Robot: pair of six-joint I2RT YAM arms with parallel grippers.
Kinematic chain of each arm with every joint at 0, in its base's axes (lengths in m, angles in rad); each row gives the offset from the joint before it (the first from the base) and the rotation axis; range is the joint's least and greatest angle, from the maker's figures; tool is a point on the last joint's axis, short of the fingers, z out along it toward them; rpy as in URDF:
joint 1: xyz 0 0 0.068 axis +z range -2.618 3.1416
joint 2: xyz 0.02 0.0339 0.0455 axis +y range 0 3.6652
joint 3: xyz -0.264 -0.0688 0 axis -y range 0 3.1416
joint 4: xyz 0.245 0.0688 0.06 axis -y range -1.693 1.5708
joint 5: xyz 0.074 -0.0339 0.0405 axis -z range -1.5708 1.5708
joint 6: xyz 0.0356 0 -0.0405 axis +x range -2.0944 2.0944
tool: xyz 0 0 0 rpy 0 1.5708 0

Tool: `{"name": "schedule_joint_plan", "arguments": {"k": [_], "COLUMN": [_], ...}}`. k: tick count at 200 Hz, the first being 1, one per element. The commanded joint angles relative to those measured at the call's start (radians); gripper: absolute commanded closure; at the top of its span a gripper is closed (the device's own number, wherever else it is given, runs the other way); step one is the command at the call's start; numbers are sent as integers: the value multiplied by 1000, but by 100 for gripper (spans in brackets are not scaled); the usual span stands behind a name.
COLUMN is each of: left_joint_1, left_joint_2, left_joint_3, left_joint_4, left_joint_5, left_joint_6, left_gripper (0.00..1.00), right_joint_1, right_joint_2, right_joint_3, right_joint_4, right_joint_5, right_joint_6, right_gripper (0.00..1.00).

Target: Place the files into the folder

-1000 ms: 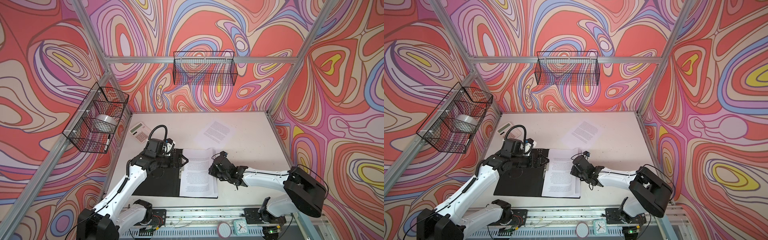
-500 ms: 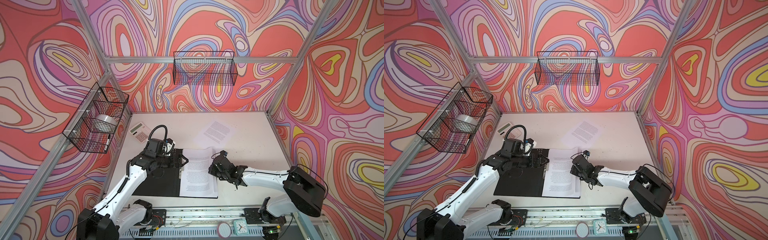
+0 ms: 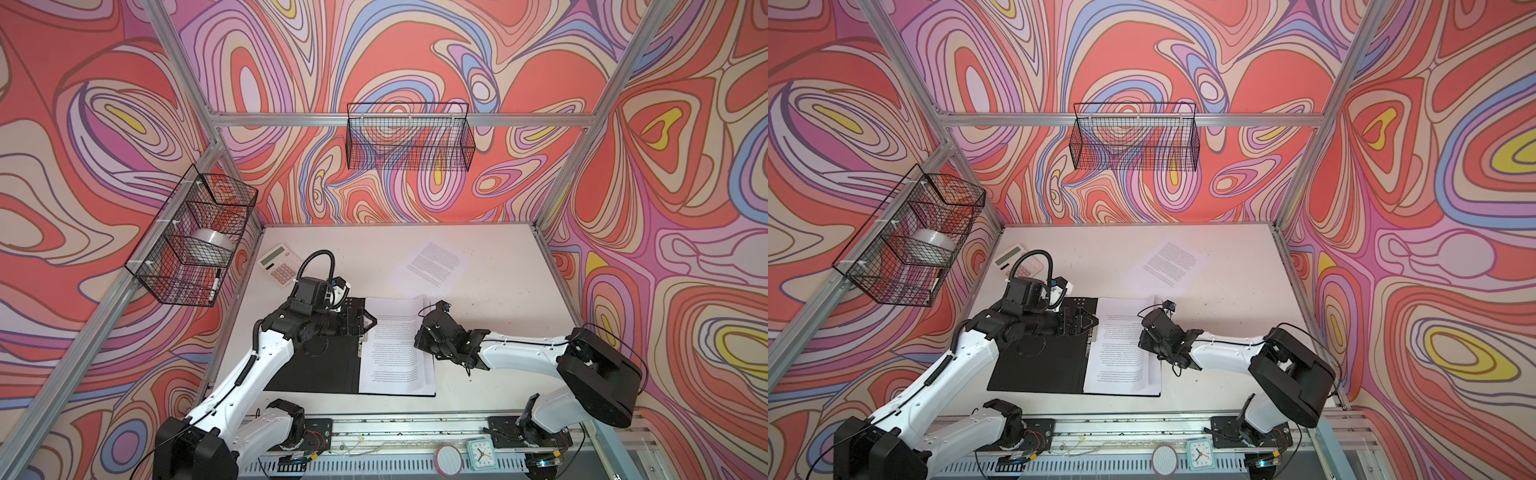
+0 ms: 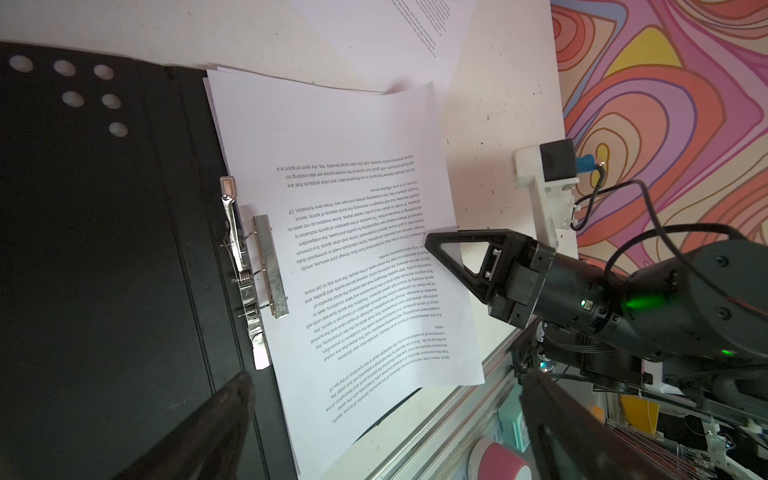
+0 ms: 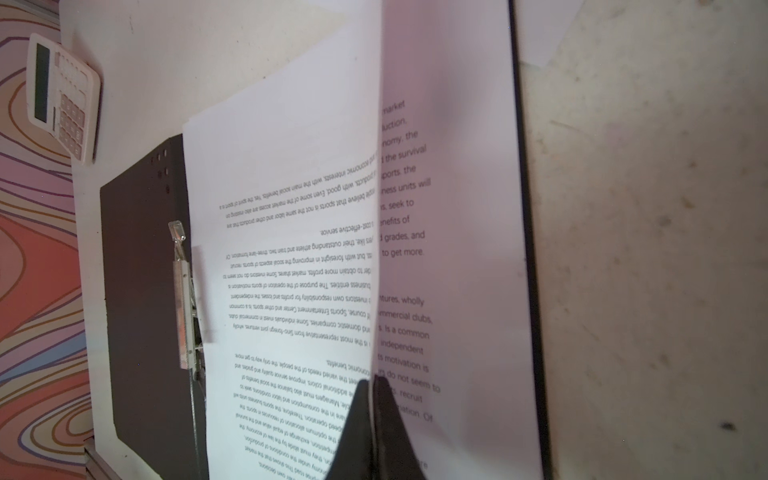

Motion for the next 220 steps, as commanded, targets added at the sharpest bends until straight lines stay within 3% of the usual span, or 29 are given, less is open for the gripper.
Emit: {"name": "schedule_joint_plan", "arguments": {"k": [1, 50, 77, 135, 162, 183, 197, 220], "left_joint_1": [8, 7, 7, 9, 9, 7, 7, 8], "left_joint_2": [12, 11, 8, 10, 10, 12, 16, 15], "left_joint_3": [14, 16, 14, 12, 13, 13, 15, 17], "left_joint_4": [-34, -36, -37, -40, -38, -39, -39, -42], "left_joint_5": [-1, -1, -4, -5, -7, -8, -12, -18], "left_joint_6": [25, 27, 28, 30, 29, 30, 32, 34], "left_gripper": [0, 0, 0, 0, 0, 0, 0, 0], "right_joint_1": [8, 7, 8, -9, -155, -255, -314, -397], "right_joint_2": [2, -7, -15, -64, -83, -70, -15, 131], "right_joint_3": [22, 60, 65, 103, 114, 195, 283, 443], "right_joint_4": [-7, -102, -132, -295, -289, -339, -385, -411], "right_joint_5": [-9, 20, 28, 97, -41, -74, -58, -150], "right_joint_6": [-24, -35, -39, -113, -227, -364, -445, -537], "right_gripper": [96, 51, 38, 18, 16, 16, 16, 16]}}
